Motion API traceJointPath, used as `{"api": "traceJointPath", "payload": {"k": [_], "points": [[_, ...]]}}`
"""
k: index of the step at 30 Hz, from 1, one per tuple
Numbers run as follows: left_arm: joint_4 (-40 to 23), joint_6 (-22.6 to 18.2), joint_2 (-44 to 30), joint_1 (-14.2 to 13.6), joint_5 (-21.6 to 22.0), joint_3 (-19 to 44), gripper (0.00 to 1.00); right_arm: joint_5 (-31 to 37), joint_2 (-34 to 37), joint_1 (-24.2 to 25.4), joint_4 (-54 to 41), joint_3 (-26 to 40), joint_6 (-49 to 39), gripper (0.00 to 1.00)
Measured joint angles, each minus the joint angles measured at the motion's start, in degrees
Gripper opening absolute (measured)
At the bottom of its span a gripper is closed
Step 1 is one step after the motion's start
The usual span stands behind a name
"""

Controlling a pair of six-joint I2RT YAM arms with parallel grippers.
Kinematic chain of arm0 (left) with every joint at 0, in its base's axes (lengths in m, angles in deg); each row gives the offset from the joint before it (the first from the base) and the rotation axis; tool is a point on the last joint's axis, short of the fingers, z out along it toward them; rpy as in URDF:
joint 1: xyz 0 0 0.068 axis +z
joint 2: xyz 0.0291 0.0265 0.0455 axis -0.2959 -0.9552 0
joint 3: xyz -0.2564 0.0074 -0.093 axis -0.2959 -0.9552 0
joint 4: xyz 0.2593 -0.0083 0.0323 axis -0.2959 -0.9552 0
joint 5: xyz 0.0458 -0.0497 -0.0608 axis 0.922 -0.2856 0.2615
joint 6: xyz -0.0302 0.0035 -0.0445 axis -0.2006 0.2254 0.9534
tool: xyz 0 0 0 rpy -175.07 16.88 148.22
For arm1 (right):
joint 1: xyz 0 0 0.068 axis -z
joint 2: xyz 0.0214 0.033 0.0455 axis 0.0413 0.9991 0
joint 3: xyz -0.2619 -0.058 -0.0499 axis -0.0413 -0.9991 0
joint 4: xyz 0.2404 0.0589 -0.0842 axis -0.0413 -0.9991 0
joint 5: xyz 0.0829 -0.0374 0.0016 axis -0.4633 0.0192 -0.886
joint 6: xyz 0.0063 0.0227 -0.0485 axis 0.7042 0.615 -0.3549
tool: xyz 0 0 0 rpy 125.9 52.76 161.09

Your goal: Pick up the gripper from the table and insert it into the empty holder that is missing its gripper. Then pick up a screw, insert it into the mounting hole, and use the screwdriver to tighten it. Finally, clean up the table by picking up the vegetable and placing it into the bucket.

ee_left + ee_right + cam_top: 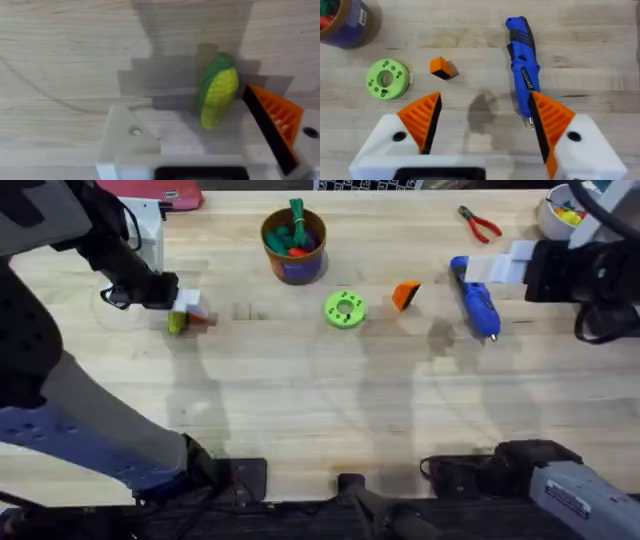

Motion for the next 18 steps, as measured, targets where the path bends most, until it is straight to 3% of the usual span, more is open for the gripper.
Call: {"api": "traceJointPath", "payload": {"k": [2, 4, 9, 10, 18], "points": [[0.27, -0.17, 0.00, 0.02, -0.18, 0.15, 0.973, 0.00, 0.00, 0.00, 0.00, 0.00, -0.01, 0.994], [0.38, -0.27, 0.00, 0.00, -0.53, 0.15, 0.873, 0.00, 0.00, 0.00, 0.02, 0.02, 0.00, 0.994], [0.69, -0.36, -0.06, -0.11, -0.57, 0.15, 0.095, 0.00, 0.00, 0.00, 0.00, 0.02, -0.01, 0.994], [0.74, -0.59, -0.06, -0.11, -0.54, 0.15, 0.025, 0.00, 0.00, 0.00, 0.00, 0.02, -0.01, 0.994], [1.56, -0.61, -0.09, -0.11, -2.14, 0.15, 0.004, 0.00, 0.00, 0.00, 0.00, 0.02, -0.01, 0.994]]}}
